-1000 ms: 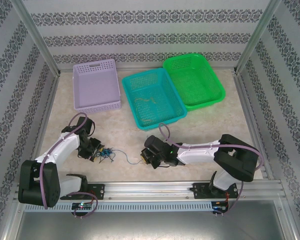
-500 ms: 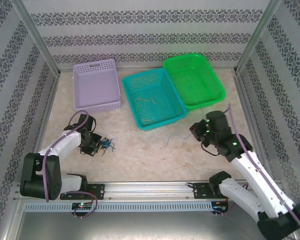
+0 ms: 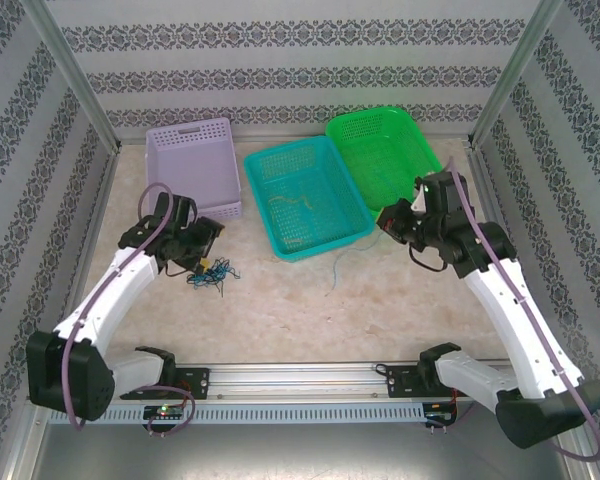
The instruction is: Untangle the cables
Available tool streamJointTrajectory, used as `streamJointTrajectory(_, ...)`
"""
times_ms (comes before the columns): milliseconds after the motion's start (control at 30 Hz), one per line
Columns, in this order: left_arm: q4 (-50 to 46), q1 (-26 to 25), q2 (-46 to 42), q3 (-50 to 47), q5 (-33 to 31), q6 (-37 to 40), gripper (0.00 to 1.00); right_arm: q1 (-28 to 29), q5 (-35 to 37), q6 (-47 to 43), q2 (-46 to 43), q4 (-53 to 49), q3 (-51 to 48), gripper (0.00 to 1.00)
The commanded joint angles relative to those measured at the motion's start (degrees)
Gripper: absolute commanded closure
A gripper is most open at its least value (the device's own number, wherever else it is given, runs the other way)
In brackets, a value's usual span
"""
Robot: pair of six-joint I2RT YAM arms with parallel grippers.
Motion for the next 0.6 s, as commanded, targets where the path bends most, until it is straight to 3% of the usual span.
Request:
streamJointTrajectory(0, -1.95, -1.67, -1.74, 5.29, 0.34, 0.8, 0.3, 1.48, -5.54, -6.92, 2.69, 3.37, 5.09, 1.0)
streamJointTrajectory(167, 5.54, -6.91, -0.48, 16.86, 2.78, 8.42, 0.41, 3.4, -10.04, -14.26, 7.66, 4.9, 13.18, 1.0)
streamJointTrajectory(400, 12.8, -14.74, 4.35, 29.41, 7.49, 24.33, 0.62, 4.94, -15.27, -13.55, 18.84, 6.9, 26.13, 1.0)
streamJointTrajectory(567, 17.3, -17.11, 4.04, 31.29, 6.84, 36.18, 0.64, 7.04, -15.53, -15.5, 25.51, 5.2, 33.55, 1.0)
